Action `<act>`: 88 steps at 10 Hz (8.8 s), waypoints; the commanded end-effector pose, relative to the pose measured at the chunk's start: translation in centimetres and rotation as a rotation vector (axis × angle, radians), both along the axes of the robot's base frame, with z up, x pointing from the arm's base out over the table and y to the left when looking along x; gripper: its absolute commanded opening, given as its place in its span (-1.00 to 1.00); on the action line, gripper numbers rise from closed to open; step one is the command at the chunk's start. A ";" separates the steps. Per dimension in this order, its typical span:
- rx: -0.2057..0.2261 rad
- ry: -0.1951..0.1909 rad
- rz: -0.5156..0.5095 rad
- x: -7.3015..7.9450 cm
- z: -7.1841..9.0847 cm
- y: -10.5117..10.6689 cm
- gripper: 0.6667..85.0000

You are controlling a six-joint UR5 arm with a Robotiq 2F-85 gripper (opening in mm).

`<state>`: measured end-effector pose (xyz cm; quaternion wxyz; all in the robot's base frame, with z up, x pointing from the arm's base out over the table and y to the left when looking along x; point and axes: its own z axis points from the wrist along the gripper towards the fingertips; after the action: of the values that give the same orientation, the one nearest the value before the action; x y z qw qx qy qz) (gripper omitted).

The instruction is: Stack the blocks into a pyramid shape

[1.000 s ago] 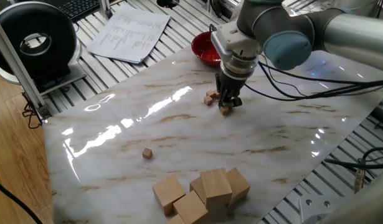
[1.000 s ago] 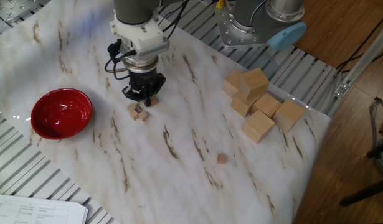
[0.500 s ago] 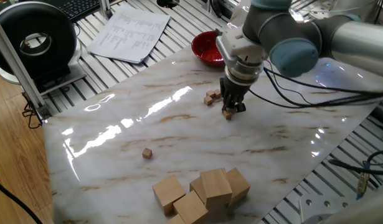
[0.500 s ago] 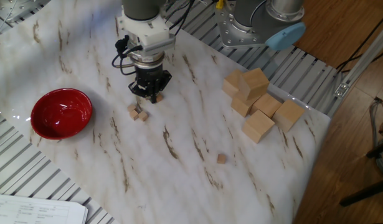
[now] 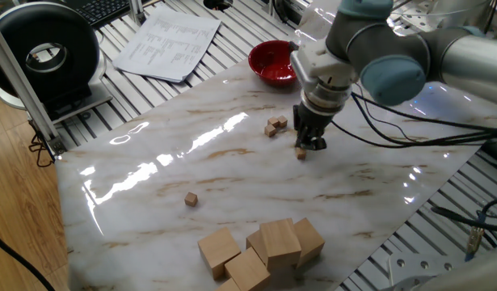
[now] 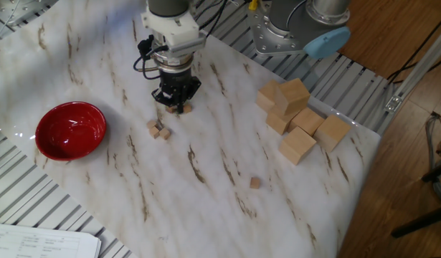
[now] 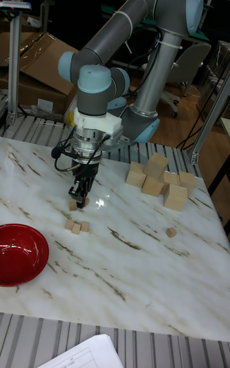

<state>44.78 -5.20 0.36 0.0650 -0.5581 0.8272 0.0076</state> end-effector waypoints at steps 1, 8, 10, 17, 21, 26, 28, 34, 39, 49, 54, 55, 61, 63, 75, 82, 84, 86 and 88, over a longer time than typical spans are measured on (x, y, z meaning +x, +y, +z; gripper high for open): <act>-0.030 0.021 0.009 1.2 2.3 -0.3 -0.99; -0.015 0.029 -0.004 1.7 2.0 0.9 -0.99; -0.003 0.027 -0.018 1.3 1.1 1.0 -0.99; 0.008 0.055 -0.073 -0.8 0.9 1.1 -0.99; 0.091 0.110 -0.171 -2.0 1.0 3.0 -0.99; 0.002 0.020 -0.095 0.3 0.8 0.7 -0.99; -0.204 -0.046 -0.002 3.0 2.8 -4.2 -0.99; -0.226 -0.019 -0.101 5.9 9.6 -3.3 -0.99; -0.148 -0.034 -0.196 6.6 9.4 -2.0 -0.99; -0.153 -0.121 -0.161 10.0 9.1 -1.1 -0.99; -0.159 -0.147 -0.144 13.0 6.2 1.8 -0.99; -0.160 -0.146 -0.143 13.2 5.8 2.2 -0.99; -0.209 -0.120 0.117 13.6 4.3 2.2 -0.95; -0.167 -0.107 0.133 13.4 3.9 3.2 -0.98; -0.106 0.010 0.432 10.3 3.1 2.9 0.38; -0.076 -0.013 0.461 11.8 2.0 3.0 1.00; -0.080 0.004 0.475 11.4 2.0 2.8 1.00; -0.077 0.025 0.471 10.5 2.2 2.5 1.00; -0.077 0.023 0.469 10.3 1.8 1.8 1.00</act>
<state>55.42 -2.99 2.37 0.0279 -0.7402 0.6717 -0.0091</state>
